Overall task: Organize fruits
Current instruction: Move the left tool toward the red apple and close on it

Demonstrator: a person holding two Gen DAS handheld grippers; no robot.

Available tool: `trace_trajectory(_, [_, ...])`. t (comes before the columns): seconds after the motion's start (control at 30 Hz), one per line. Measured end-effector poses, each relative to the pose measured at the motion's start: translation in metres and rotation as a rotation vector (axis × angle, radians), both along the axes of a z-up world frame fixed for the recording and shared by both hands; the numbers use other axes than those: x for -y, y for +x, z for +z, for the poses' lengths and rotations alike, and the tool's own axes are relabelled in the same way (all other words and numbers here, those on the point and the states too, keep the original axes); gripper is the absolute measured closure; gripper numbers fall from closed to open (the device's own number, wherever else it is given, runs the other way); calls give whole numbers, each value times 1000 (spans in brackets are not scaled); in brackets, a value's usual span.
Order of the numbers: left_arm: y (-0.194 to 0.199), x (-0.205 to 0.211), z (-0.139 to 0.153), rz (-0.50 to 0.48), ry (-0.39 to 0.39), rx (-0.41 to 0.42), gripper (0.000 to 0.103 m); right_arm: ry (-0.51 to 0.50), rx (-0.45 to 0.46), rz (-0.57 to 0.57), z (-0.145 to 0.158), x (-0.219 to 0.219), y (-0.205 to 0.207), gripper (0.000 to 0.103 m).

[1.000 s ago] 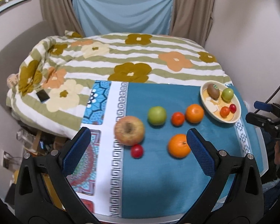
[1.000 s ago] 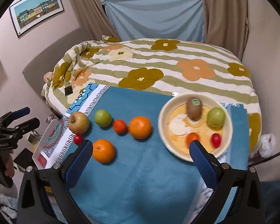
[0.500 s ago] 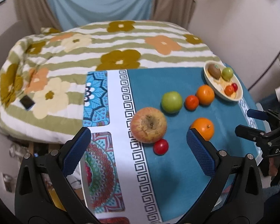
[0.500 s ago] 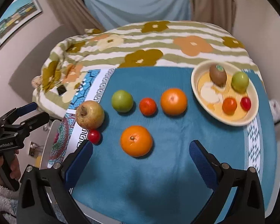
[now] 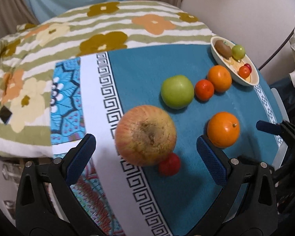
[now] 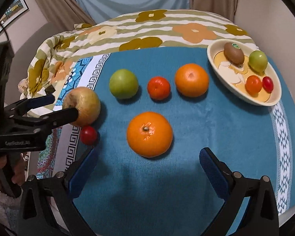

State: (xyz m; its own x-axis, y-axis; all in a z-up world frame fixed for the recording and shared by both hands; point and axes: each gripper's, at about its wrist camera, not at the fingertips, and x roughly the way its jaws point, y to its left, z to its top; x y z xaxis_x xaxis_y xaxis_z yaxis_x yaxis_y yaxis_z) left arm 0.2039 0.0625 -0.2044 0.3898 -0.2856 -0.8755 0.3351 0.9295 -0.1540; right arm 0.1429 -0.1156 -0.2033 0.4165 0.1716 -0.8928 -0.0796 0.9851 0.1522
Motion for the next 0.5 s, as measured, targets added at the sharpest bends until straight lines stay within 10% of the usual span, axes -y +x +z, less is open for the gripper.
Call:
trace_trajectory(0.27, [10,11,-25,-20,17,-39,0,-44,3,22,-14,-8,9,1])
trace_trajectory(0.5, [16,12,-36,-29,46,-72,23,-51,-6,46,-23,-13,15,5])
